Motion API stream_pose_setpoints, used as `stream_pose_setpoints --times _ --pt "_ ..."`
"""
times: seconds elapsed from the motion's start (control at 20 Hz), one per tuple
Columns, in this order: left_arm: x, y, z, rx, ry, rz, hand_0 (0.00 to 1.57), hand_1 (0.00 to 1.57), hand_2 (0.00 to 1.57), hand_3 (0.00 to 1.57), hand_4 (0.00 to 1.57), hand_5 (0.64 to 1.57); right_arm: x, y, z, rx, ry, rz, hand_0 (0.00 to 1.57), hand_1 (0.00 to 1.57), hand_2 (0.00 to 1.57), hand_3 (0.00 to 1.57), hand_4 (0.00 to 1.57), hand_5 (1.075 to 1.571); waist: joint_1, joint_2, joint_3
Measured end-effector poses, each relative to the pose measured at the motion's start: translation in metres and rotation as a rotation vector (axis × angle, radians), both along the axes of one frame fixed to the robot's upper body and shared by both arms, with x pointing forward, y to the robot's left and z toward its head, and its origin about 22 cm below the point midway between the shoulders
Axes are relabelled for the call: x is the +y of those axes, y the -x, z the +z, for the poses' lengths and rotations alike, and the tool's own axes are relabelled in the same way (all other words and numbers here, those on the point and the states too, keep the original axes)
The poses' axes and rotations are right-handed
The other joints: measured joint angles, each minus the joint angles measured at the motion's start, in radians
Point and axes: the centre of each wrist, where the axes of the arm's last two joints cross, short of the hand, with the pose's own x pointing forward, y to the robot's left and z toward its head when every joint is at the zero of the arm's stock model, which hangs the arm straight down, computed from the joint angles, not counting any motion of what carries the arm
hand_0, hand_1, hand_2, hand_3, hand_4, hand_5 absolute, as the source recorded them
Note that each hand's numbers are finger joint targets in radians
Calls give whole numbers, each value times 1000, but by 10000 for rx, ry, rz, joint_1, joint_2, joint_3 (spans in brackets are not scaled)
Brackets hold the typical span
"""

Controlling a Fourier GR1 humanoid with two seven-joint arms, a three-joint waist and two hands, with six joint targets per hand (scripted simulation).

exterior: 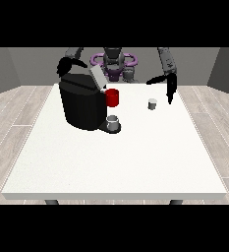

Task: Insert the coffee pod into the coffee machine and close the lid

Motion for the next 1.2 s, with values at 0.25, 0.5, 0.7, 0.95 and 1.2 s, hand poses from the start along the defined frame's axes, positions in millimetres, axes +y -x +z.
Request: stream_pose_setpoints --times 0.25,0.5,0.7,0.95,1.2 --pt "-7 -13 -2 517 -738 -163 0 0 113 0 0 1571 1 -5 -5 272 91 -59 0 0 0 0 397 1571 -12 57 2" --pt "-19 -20 -9 784 -1498 -648 223 223 529 222 0 1571 1 -14 -13 779 224 -345 0 0 0 0 389 1571 259 39 2" --pt "-17 -23 -14 970 -1855 -573 807 807 847 501 0 1571 -4 -20 -16 969 360 -431 0 0 0 0 422 1571 294 97 3" --pt "-6 -24 -18 1178 -2830 -543 580 580 719 472 0 1571 -4 -27 -11 956 484 -368 0 0 0 0 356 1571 187 283 3" --pt "-10 -30 -22 1196 -3773 -576 608 608 745 483 0 1571 4 -28 -13 1061 519 -337 0 0 0 0 432 1571 2 386 2"
